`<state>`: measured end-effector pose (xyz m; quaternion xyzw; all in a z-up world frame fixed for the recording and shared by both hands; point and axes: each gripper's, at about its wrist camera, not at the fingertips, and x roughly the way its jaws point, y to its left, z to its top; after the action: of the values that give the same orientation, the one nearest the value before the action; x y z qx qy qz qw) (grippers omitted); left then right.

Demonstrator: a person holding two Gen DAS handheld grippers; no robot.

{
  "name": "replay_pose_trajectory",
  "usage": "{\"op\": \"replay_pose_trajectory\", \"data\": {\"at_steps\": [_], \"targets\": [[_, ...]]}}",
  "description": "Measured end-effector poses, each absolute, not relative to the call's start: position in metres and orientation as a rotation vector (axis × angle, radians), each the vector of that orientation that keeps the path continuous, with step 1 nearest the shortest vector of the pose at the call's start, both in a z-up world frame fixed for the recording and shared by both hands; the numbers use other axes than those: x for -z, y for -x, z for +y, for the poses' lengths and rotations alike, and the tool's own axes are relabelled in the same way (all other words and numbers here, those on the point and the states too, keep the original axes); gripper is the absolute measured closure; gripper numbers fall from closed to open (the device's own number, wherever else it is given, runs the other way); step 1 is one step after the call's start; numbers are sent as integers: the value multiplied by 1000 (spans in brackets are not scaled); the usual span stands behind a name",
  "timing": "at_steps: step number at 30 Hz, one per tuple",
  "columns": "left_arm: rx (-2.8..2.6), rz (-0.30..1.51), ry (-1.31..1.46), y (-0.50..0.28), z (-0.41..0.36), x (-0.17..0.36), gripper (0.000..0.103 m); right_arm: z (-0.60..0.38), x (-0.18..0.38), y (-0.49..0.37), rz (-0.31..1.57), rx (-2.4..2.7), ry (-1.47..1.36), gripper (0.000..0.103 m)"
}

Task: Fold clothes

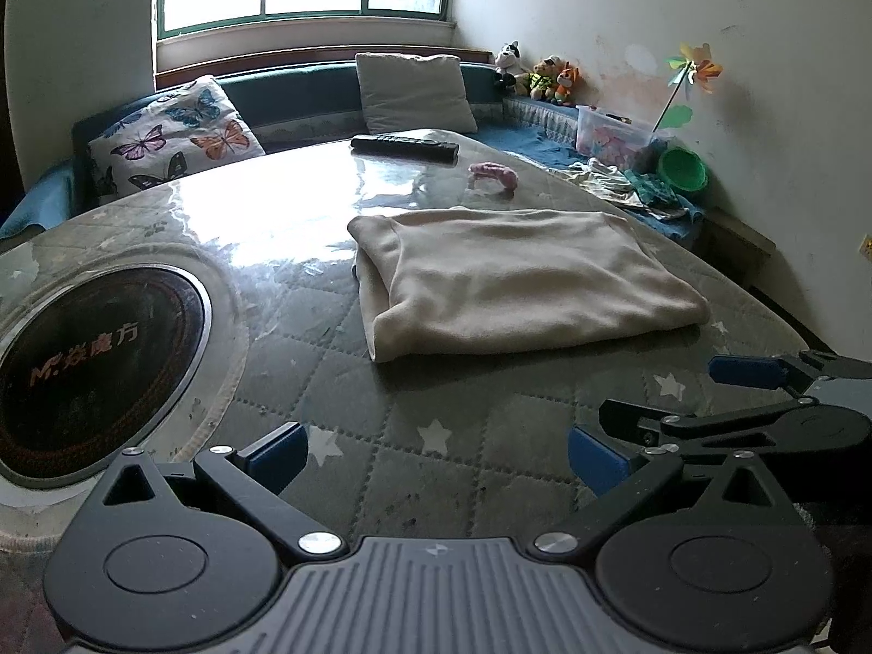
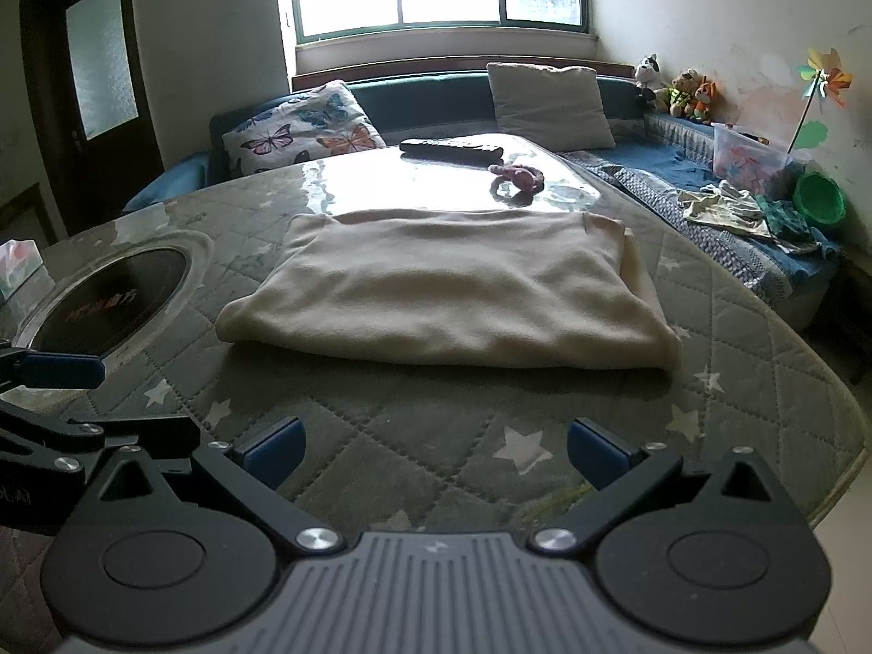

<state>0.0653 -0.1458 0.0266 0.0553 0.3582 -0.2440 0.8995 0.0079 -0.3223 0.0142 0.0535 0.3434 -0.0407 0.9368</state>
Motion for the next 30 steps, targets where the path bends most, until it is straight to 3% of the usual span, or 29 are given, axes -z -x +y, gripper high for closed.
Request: {"op": "replay_pose_trajectory", "data": {"at_steps": [30], "targets": [[508, 732, -125, -56, -148, -26, 0, -320, -11, -1, 706, 88, -110, 0]]}}
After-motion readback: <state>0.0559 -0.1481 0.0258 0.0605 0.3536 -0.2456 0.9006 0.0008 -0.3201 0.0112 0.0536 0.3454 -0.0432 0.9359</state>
